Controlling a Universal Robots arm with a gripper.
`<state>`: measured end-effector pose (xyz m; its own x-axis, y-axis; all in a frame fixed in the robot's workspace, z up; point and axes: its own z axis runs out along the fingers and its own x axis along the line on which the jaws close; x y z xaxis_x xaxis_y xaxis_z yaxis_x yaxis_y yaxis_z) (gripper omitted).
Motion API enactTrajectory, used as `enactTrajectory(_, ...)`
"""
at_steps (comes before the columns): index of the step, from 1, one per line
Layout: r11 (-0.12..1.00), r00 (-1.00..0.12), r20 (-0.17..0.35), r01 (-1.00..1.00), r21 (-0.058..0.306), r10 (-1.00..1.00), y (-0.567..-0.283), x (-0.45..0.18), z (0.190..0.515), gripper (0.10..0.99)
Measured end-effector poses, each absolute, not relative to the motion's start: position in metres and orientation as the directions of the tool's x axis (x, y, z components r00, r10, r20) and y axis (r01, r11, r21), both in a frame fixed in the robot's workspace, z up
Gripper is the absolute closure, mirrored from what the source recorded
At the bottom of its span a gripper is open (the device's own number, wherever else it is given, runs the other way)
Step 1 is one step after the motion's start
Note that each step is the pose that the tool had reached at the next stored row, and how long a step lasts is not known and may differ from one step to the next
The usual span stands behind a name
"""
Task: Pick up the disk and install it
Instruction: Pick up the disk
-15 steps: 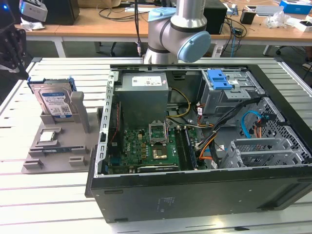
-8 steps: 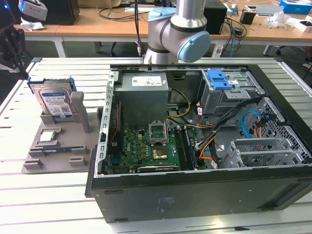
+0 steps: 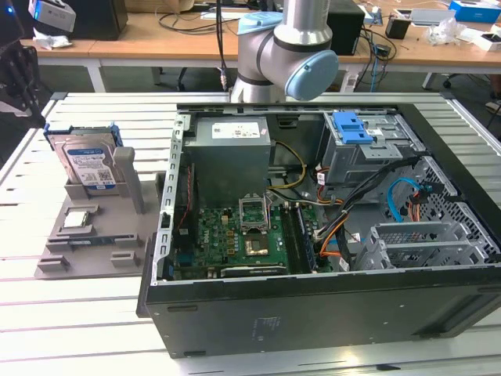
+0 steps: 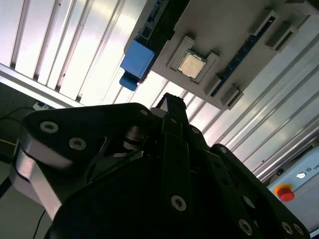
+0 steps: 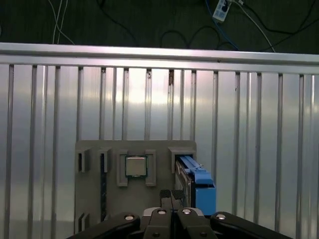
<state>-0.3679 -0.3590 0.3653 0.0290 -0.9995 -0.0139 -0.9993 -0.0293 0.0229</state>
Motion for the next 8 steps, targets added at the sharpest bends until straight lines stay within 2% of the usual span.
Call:
enactTrajectory(6,-0.031,0.03,-0.014,-0.999,0.023,-0.999,-0.359,-0.3679,0.3652,0.973)
enactTrajectory(8,-0.031,0.031,-0.014,-0.999,0.023,-0.999,-0.359,-0.3679,0.3652,0.851)
